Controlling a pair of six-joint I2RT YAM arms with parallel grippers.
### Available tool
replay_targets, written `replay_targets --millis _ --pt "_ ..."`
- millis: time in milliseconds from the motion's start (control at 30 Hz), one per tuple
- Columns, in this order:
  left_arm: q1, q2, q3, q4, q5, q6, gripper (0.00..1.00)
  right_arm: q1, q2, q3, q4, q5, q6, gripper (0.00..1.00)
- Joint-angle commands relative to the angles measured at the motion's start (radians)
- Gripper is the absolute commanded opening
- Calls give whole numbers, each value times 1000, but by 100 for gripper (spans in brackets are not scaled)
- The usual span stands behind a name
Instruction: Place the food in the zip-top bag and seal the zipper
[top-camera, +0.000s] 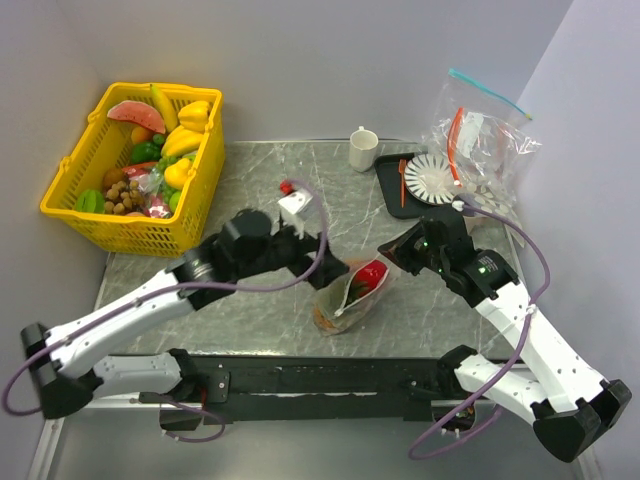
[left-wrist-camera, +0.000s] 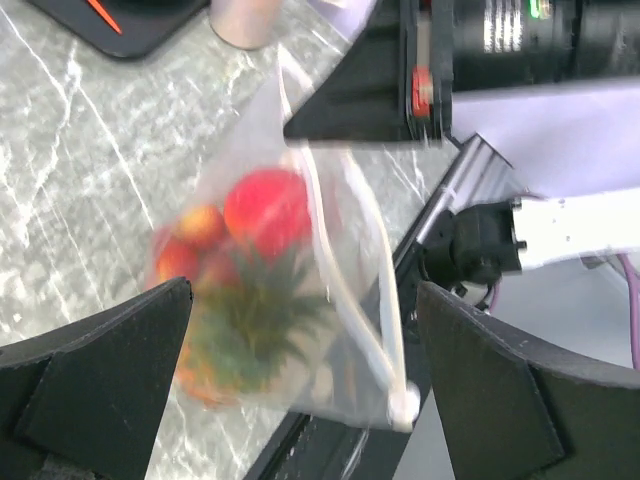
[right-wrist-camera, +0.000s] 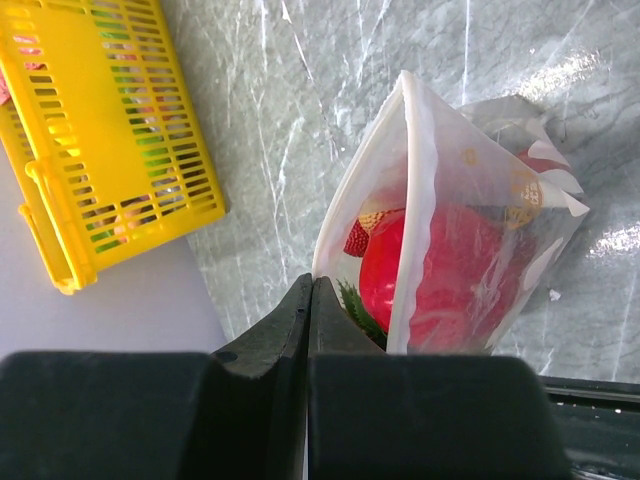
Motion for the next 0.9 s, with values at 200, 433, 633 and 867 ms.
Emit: replay_targets --millis 200,433,633,867 --pt "-50 -277 -426 351 81 136 99 -5 2 18 21 0 -2 0" --pt "-181 -347 -581 530 -55 288 96 -5 7 12 22 3 -2 0" --pt "-287 -292 -587 535 -115 406 89 -5 13 11 30 -7 -1 0" --pt "-369 -193 -534 538 -307 465 72 -6 22 14 32 -10 -4 0"
